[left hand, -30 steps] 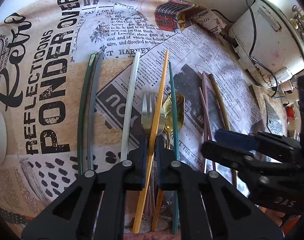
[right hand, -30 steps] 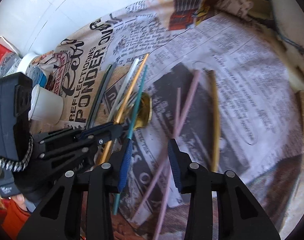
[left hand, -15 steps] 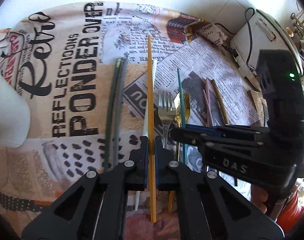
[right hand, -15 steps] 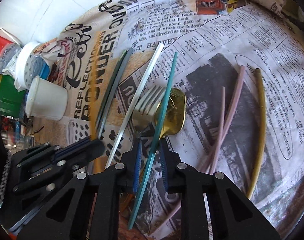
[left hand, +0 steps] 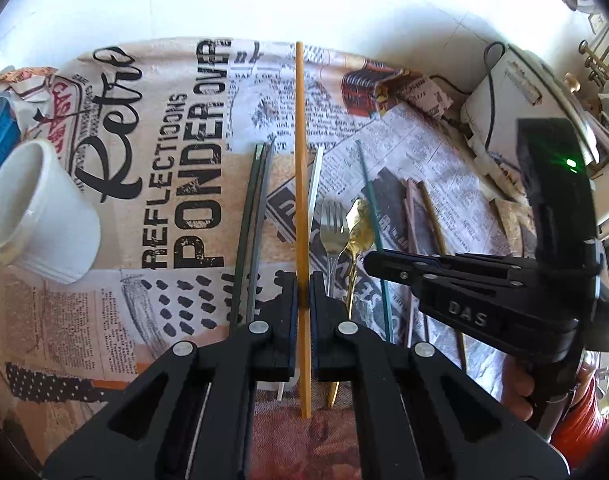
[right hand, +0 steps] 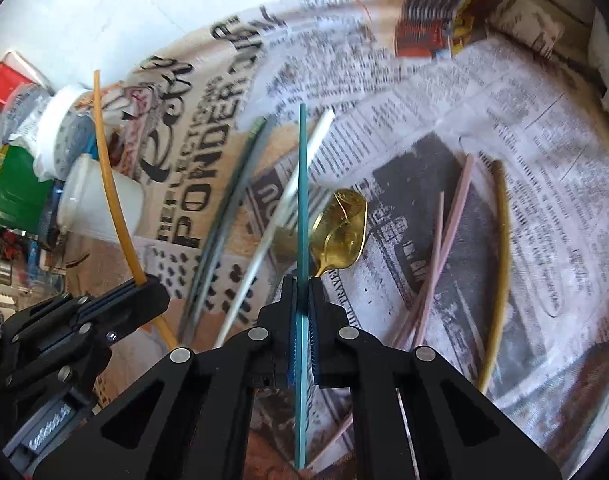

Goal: Organize utensils

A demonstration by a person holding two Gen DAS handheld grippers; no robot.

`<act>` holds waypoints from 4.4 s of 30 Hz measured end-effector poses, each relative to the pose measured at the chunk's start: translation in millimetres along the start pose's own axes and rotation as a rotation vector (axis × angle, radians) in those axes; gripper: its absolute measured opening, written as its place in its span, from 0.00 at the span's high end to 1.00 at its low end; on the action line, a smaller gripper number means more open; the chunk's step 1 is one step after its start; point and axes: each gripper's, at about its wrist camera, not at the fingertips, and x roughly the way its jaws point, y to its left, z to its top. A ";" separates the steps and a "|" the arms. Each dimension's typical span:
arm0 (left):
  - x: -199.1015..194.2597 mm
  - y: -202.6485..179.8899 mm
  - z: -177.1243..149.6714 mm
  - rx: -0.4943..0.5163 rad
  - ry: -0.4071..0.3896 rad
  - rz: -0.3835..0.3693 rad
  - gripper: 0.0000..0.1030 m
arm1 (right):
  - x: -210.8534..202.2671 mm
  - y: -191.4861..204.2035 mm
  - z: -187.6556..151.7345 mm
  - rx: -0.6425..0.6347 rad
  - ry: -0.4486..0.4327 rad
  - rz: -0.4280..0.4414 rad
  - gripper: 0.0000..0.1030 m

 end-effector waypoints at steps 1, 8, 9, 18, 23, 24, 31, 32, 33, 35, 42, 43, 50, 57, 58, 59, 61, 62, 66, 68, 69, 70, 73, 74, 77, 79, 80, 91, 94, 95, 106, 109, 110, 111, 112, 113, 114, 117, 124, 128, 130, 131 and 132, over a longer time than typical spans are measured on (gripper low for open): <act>-4.8 -0.5 -0.7 -0.003 -0.011 0.003 0.96 | -5.2 0.9 -1.2 -0.009 -0.012 -0.002 0.95; -43.6 -1.8 -2.0 -0.034 -0.100 0.016 0.96 | -54.8 13.3 -10.2 -0.053 -0.120 -0.002 0.95; -51.4 -1.2 -2.2 -0.036 -0.117 0.016 0.96 | -61.5 16.0 -11.7 -0.059 -0.137 -0.003 0.95; -116.9 12.9 8.9 -0.027 -0.264 0.041 0.96 | -111.5 54.5 -7.2 -0.102 -0.283 -0.005 0.95; -150.6 36.4 18.1 -0.007 -0.332 0.040 0.96 | -132.9 86.0 -3.3 -0.127 -0.379 -0.009 0.95; -156.2 41.3 19.8 -0.004 -0.343 0.041 0.96 | -135.7 93.7 -2.2 -0.128 -0.398 -0.012 0.95; -194.6 83.7 29.6 0.002 -0.411 0.048 0.96 | -147.5 145.3 6.8 -0.154 -0.466 -0.003 0.95; -199.0 91.3 31.4 0.002 -0.419 0.053 0.96 | -147.3 153.9 8.7 -0.161 -0.475 -0.002 0.95; -202.5 98.0 32.9 0.001 -0.428 0.059 0.96 | -147.6 161.2 10.2 -0.166 -0.483 0.000 0.95; -209.5 111.7 35.6 -0.003 -0.440 0.066 0.96 | -147.0 174.4 14.6 -0.177 -0.493 0.005 0.95; -215.4 150.4 42.0 -0.013 -0.452 0.076 0.96 | -129.8 215.0 30.6 -0.205 -0.504 0.018 0.95; -214.5 154.0 41.8 -0.013 -0.450 0.076 0.96 | -126.2 219.0 32.1 -0.206 -0.500 0.021 0.95; -190.5 177.2 44.5 -0.010 -0.392 0.061 0.96 | -93.4 238.2 42.4 -0.204 -0.458 0.022 0.95; -153.5 191.5 45.7 0.002 -0.299 0.035 0.96 | -47.8 241.3 50.3 -0.167 -0.369 -0.013 0.95; -149.5 192.0 45.2 0.005 -0.288 0.033 0.96 | -41.4 240.8 51.3 -0.158 -0.352 -0.021 0.95; -144.9 193.1 44.4 0.005 -0.275 0.026 0.96 | -33.9 239.4 51.8 -0.147 -0.331 -0.028 0.95; -137.9 194.0 42.8 0.004 -0.256 0.011 0.96 | -24.0 236.8 52.6 -0.128 -0.303 -0.038 0.95; -134.4 194.5 42.0 0.005 -0.249 0.005 0.96 | -18.9 235.1 52.6 -0.121 -0.288 -0.045 0.95; -123.6 195.2 41.8 0.018 -0.221 -0.005 0.96 | -5.3 231.4 54.6 -0.104 -0.248 -0.065 0.95; -119.0 195.7 42.8 0.026 -0.210 -0.007 0.96 | -0.4 230.4 55.0 -0.097 -0.235 -0.072 0.95; -117.0 196.3 43.2 0.028 -0.206 -0.003 0.96 | 1.4 230.3 55.4 -0.096 -0.231 -0.074 0.95; -114.5 198.0 44.1 0.028 -0.203 0.000 0.96 | 3.6 230.7 56.4 -0.096 -0.227 -0.075 0.95; -109.3 201.5 45.0 0.023 -0.192 0.003 0.96 | 7.3 231.5 57.7 -0.099 -0.224 -0.083 0.95; -108.2 202.5 44.8 0.022 -0.190 0.006 0.96 | 8.5 231.6 58.0 -0.099 -0.223 -0.085 0.95; -107.7 204.3 44.2 0.018 -0.184 0.016 0.96 | 9.4 233.5 58.5 -0.104 -0.228 -0.090 0.95; -109.8 205.0 44.1 0.016 -0.184 0.021 0.96 | 7.4 236.3 57.6 -0.118 -0.237 -0.099 0.94; -111.6 204.8 43.8 0.015 -0.186 0.022 0.96 | 6.1 238.1 57.3 -0.127 -0.239 -0.107 0.94; -145.8 195.1 40.7 -0.004 -0.243 0.067 0.84 | -26.4 246.8 52.2 -0.187 -0.289 -0.078 0.80; -159.7 188.1 40.8 -0.012 -0.277 0.080 0.76 | -43.1 247.6 47.7 -0.210 -0.322 -0.076 0.79; -164.4 185.1 40.9 -0.012 -0.289 0.082 0.76 | -50.1 247.5 45.7 -0.219 -0.336 -0.075 0.78; -202.4 135.0 37.4 0.019 -0.398 0.103 0.66 | -109.6 231.9 23.1 -0.288 -0.441 -0.070 0.63; -204.6 117.4 34.6 0.032 -0.412 0.107 0.57 | -121.3 219.0 14.1 -0.281 -0.455 -0.073 0.60; -204.0 111.4 33.7 0.038 -0.413 0.107 0.55 | -124.1 214.5 11.5 -0.277 -0.457 -0.075 0.58; -203.3 105.4 32.5 0.043 -0.412 0.109 0.54 | -127.0 208.4 8.1 -0.270 -0.459 -0.081 0.58; -201.6 98.8 31.3 0.051 -0.410 0.110 0.53 | -129.3 202.7 5.1 -0.262 -0.461 -0.090 0.58; -200.2 93.0 30.0 0.056 -0.408 0.109 0.52 | -131.5 196.0 1.8 -0.252 -0.460 -0.098 0.58; -197.5 87.1 29.3 0.058 -0.403 0.107 0.52 | -133.5 188.1 -1.1 -0.240 -0.455 -0.106 0.58; -186.7 71.1 27.3 0.060 -0.382 0.095 0.52 | -138.0 165.0 -9.7 -0.204 -0.444 -0.128 0.58; -146.0 38.0 24.7 0.057 -0.303 0.086 0.52 | -141.4 100.3 -22.0 -0.116 -0.386 -0.190 0.58; -109.4 23.7 22.1 0.051 -0.229 0.101 0.51 | -134.2 57.3 -26.5 -0.058 -0.332 -0.233 0.58; -89.1 18.4 19.6 0.046 -0.184 0.112 0.51 | -128.2 37.1 -30.4 -0.030 -0.300 -0.247 0.58; -78.0 16.1 18.2 0.044 -0.161 0.113 0.51 | -123.5 25.7 -31.9 -0.015 -0.280 -0.256 0.58; -68.5 14.7 16.8 0.041 -0.138 0.113 0.51 | -119.8 16.6 -33.3 -0.004 -0.263 -0.263 0.58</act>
